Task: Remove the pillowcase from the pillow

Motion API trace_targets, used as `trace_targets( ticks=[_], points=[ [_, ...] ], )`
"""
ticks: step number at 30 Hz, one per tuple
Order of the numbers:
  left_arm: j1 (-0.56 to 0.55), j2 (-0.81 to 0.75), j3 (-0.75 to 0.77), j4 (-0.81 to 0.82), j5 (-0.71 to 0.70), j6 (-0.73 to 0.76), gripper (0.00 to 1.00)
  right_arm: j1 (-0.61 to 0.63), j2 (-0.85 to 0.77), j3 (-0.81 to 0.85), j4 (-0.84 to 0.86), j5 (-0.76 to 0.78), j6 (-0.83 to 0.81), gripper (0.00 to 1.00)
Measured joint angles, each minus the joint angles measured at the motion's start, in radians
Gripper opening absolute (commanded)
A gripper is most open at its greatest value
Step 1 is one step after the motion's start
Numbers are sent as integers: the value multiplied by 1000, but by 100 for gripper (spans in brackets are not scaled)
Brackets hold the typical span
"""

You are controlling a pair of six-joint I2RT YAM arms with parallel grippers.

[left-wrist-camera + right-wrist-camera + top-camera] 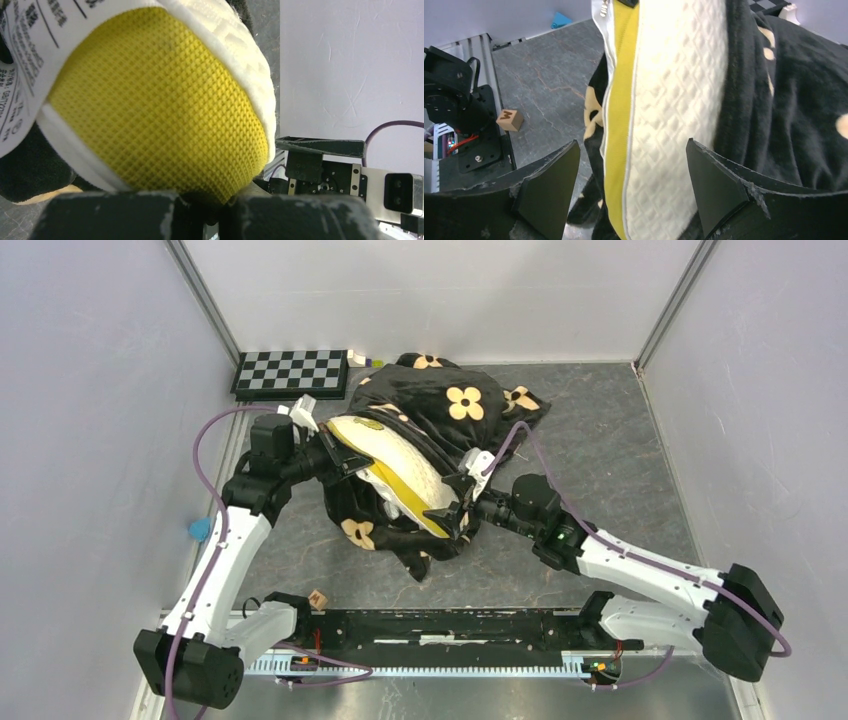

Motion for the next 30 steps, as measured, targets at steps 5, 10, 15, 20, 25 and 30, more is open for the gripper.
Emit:
trace_targets(
  ticks=[5,10,15,20,25,30],
  points=[
    [0,11,-1,3,5,-1,2,36,72,-17,121,5,8,83],
    [0,-2,-37,52,12,-11,2,71,152,35,109,26,-31,98],
    [-12,-9,-48,66,12,-23,2,159,192,113,70,175,-103,98],
    [-43,-11,-48,80,2,-34,2,238,246,186,27,351,-164,98],
    [-108,-10,-51,101,-23,-40,2,256,247,199,-2,454,-227,98],
    [-177,-10,-63,132,-45,-64,2,263,267,249,-42,563,-299,98]
  ],
)
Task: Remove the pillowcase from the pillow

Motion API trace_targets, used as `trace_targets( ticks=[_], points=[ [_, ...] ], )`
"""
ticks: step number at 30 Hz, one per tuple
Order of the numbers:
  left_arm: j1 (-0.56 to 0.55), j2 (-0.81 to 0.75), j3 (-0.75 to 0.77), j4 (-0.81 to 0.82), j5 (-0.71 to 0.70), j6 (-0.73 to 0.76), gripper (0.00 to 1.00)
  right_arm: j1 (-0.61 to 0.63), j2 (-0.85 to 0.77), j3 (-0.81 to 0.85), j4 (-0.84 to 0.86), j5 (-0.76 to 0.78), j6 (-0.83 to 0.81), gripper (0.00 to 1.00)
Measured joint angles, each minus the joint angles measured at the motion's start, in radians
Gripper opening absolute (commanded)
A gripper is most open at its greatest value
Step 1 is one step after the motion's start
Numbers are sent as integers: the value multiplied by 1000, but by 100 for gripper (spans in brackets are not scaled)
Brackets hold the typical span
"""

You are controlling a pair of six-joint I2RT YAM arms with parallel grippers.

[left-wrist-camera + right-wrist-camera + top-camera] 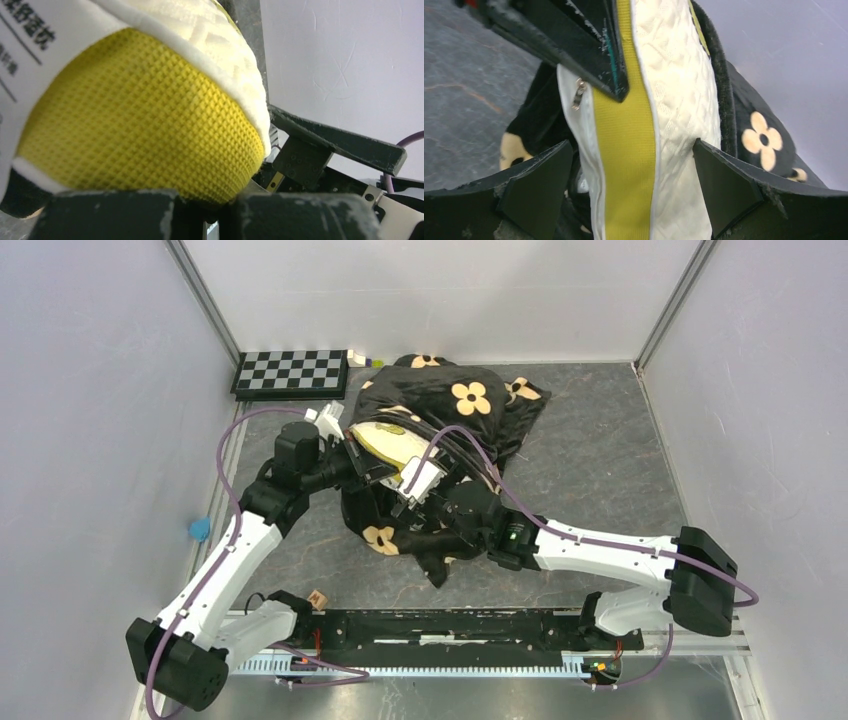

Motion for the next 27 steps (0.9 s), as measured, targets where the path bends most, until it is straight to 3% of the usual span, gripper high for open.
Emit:
trace_targets(
  ticks=[9,23,25,27],
  points=[
    [-44,-17,0,-15,-24,-1,2,11,21,-14,-3,194,-79,98],
    [-51,-32,-2,-55,-43,1,2,13,-77,-138,-111,244,-5,98],
    [-51,-32,-2,-58,-49,3,2,13,-72,-138,-143,274,13,86],
    [-52,-32,-2,-62,-57,7,2,13,-58,-137,-162,292,26,58]
  ],
)
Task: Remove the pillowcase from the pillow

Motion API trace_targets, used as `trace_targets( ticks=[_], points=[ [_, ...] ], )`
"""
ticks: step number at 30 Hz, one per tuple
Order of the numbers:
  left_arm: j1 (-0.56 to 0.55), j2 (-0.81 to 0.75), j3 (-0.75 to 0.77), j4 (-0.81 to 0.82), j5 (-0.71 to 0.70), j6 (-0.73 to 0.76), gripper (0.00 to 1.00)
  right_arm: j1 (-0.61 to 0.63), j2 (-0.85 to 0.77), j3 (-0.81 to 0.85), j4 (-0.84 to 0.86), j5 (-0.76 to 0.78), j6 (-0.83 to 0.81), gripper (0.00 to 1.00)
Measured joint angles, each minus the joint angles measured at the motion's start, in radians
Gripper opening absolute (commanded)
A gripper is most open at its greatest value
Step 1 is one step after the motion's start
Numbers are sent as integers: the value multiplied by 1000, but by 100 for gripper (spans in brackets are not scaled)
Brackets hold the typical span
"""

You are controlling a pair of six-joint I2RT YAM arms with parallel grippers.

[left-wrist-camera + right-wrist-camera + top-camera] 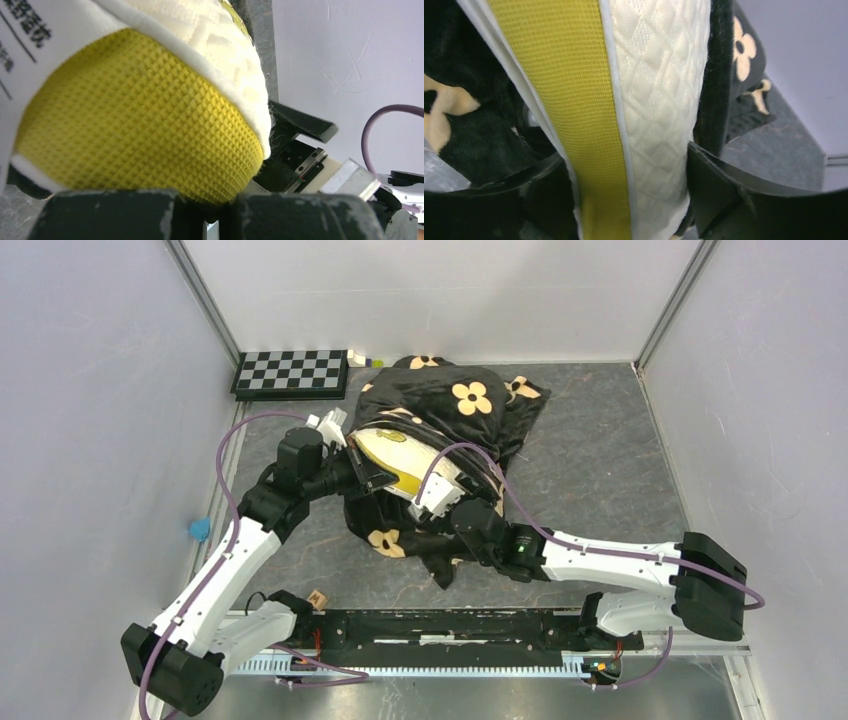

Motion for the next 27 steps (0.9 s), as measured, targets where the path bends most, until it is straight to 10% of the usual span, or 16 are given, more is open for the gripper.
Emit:
trace_targets(
  ticks=[5,21,27],
  points=[
    [-6,14,0,0,-7,9,2,3,26,8,-10,-26,16,1],
    [-77,402,26,306,123,-8,2,143,-10,-39,-106,-63,-37,0],
    [-56,578,163,338,206,-6,8,146,110,43,-122,80,24,80]
  ],
)
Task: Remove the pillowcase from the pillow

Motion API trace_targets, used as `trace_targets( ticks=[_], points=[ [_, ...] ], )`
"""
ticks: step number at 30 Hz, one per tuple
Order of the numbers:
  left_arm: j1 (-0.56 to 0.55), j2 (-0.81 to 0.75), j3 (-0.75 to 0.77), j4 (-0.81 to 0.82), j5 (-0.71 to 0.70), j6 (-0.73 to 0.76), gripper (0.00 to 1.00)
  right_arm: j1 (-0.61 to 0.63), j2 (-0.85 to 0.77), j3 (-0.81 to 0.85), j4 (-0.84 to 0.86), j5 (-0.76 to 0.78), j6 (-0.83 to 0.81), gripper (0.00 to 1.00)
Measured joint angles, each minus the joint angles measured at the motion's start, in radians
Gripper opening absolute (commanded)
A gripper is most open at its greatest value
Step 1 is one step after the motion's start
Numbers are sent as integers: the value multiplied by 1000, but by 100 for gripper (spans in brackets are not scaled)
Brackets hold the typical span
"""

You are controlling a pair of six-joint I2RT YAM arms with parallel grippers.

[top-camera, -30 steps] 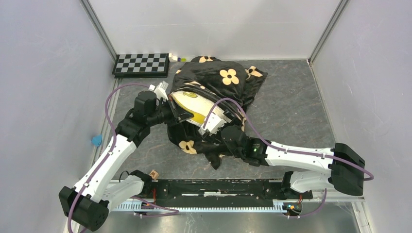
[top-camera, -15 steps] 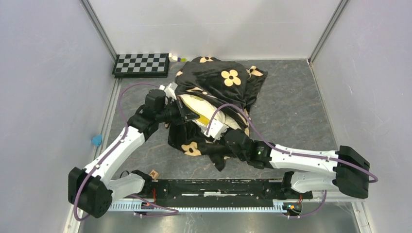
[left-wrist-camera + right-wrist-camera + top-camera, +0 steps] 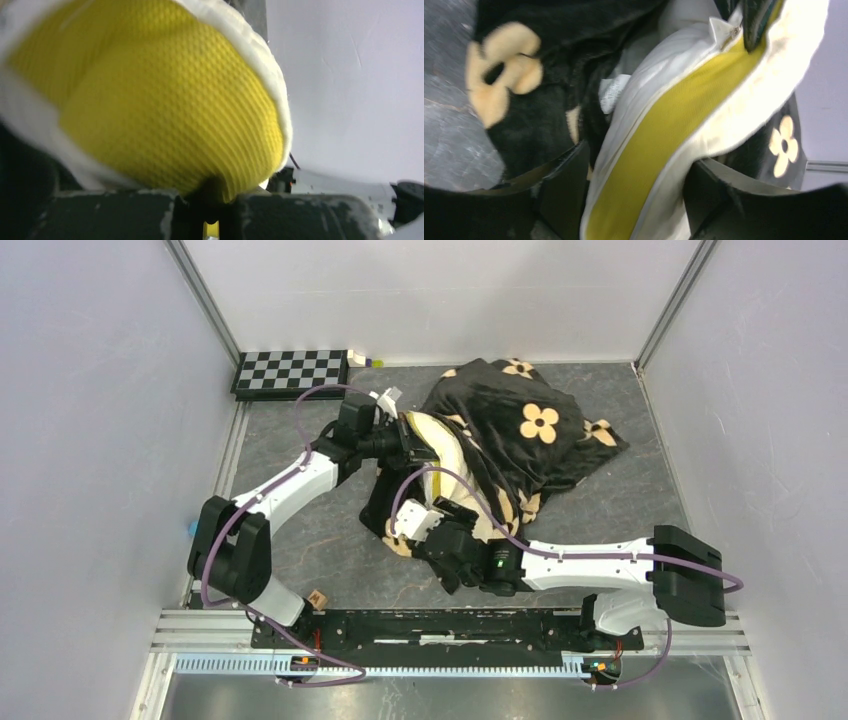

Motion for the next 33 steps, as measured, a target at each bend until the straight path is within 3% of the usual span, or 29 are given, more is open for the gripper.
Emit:
trace_targets(
  ticks=[6,14,18,21,24,26,28,33],
  points=[
    [93,4,1,2,-95,39,7,8,-11,27,60,-47,34,97],
    [177,35,3,-48,-146,71,4,-32,-215,-8,77,-160,44,98],
    [193,100,31,-48,-157,71,9,-36,-275,-8,56,-164,36,98],
    [195,129,47,-47,-185,71,28,-46,-304,-17,37,-170,34,98],
    [195,131,48,-49,-223,72,53,-81,-338,-44,25,-187,42,98],
    [196,125,48,-55,-271,72,72,-125,-359,-64,21,-203,57,98],
    [198,98,36,-64,-338,73,97,-177,-374,-82,16,-224,77,98],
    [206,-117,-64,-132,-525,51,100,-274,-381,-105,-2,-269,124,98]
  ],
)
